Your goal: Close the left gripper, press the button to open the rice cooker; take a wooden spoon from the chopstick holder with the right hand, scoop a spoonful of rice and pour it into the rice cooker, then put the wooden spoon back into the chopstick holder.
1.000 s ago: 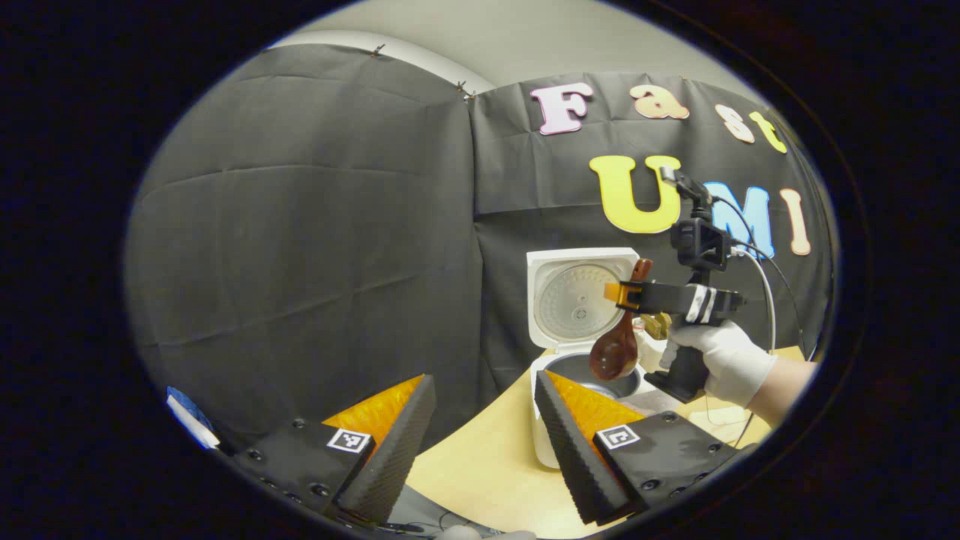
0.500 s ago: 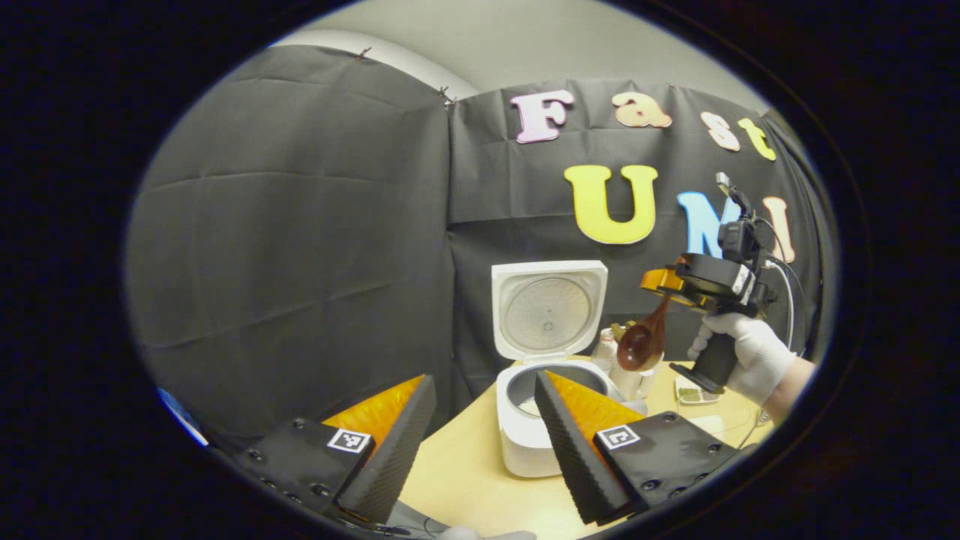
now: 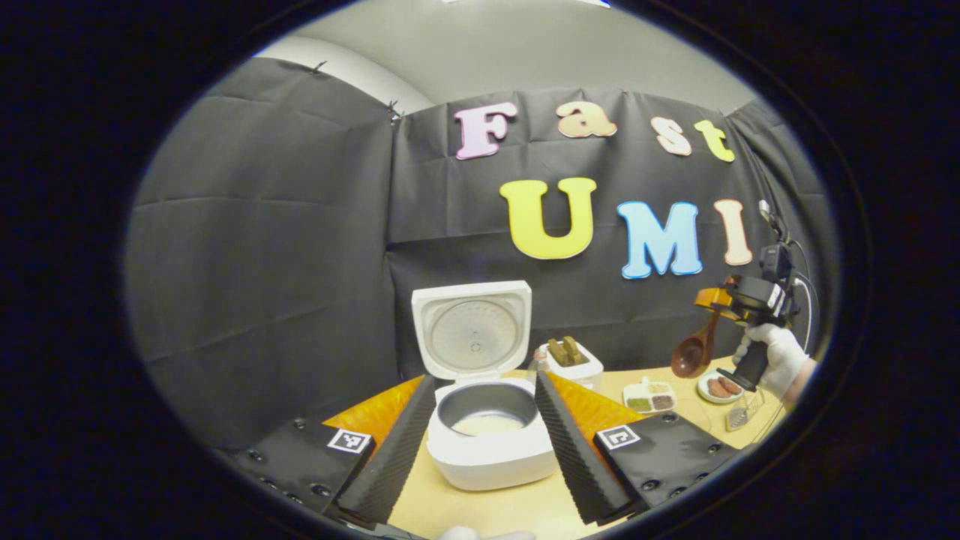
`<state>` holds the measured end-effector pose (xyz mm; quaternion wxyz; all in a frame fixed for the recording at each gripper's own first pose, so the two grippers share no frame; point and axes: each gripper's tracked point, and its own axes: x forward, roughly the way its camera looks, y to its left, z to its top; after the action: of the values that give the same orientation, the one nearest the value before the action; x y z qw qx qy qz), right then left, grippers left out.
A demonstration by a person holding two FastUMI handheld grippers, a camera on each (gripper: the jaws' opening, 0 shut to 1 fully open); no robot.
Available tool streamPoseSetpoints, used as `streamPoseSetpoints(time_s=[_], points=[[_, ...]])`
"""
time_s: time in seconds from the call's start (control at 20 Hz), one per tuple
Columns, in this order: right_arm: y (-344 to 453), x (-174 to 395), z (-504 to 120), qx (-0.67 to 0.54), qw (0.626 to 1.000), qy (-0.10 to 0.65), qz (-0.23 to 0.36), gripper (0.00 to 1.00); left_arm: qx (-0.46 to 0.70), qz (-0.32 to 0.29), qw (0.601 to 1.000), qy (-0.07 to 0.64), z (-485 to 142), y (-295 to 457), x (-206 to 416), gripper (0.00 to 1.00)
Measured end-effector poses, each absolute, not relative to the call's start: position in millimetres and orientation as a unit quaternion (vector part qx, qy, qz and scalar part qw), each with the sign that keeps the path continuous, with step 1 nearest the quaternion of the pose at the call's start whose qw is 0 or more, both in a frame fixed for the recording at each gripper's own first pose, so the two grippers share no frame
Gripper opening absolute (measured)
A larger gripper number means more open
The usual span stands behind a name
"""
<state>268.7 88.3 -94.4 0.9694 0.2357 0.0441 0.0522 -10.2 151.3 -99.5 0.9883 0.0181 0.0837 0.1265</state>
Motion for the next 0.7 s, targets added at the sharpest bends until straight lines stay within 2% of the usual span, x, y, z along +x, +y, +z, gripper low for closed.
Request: streamPoseSetpoints(time_s=[0.4, 0.7], points=[[-87.0, 247.8, -128.0, 0.234, 0.969, 0.039, -0.069, 0.21, 0.039, 0.091, 0.992, 0.080, -87.8, 100.4, 0.9, 0.96], [-141.4, 236.5, -177.1, 0.246, 0.961, 0.067, -0.108, 0.21, 0.048, 0.083, 0.992, 0.084, -78.5, 71.0, 5.0, 0.97]])
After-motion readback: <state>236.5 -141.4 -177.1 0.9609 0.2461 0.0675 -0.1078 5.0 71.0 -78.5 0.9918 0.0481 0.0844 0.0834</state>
